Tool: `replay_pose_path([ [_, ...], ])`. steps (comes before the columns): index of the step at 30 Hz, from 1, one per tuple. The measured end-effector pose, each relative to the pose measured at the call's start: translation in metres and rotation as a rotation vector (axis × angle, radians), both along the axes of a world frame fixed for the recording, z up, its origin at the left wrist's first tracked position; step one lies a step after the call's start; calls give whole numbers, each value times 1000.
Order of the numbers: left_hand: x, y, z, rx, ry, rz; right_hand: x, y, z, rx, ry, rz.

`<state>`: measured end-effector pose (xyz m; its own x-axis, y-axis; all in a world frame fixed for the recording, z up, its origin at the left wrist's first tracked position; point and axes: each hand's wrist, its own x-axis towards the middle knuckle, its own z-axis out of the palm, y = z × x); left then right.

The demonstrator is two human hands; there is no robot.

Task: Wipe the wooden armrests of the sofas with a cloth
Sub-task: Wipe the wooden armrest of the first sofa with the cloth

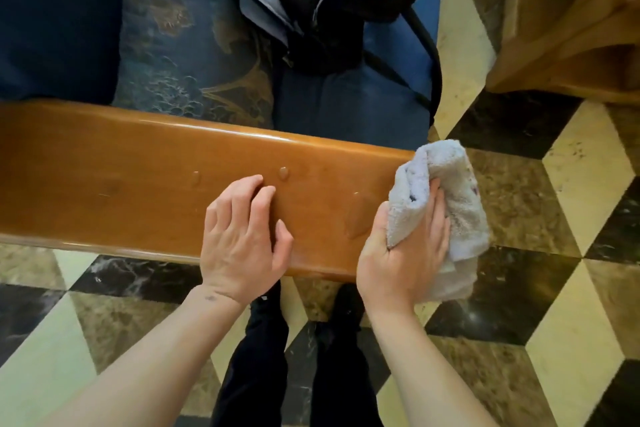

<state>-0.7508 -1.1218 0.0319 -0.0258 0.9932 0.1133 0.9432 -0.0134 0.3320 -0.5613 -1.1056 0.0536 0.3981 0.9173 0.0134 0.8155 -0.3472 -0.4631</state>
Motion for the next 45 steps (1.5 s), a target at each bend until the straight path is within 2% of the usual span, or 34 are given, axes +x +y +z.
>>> replay_pose_path([
  [4,1,1,3,-37,7,13,-28,24,1,29,-36,-163],
  [6,2,1,3,-43,9,13,-38,29,-1,32,-83,-157],
  [8,2,3,3,-38,15,9,-38,27,-6,3,-189,16],
  [11,2,2,5,-40,28,-2,-16,16,-10,-79,-326,497],
  [13,2,1,5,-45,24,-2,0,13,-10,-94,-358,721],
  [18,0,2,2,-44,27,-5,23,14,-8,-93,-348,995],
  [24,-2,2,4,-55,23,-8,71,23,-7,-36,-394,1498],
  [28,-3,2,3,-60,29,-9,101,34,-4,-48,-388,1711],
  [30,-1,2,3,-59,25,-8,107,25,-5,-37,-351,1616],
  [31,-1,2,4,-60,23,-4,104,14,-7,-26,-327,1473],
  [35,1,3,4,-74,29,3,49,-30,-8,-86,-250,646],
  [38,2,2,5,-69,34,1,-8,-26,-3,-166,-217,186],
  [41,4,3,7,-58,25,2,-54,10,2,-155,-119,-236],
  [43,5,3,7,-64,20,13,-76,35,2,-127,-50,-433],
  [45,5,4,7,-62,22,14,-86,49,1,-116,-41,-506],
])
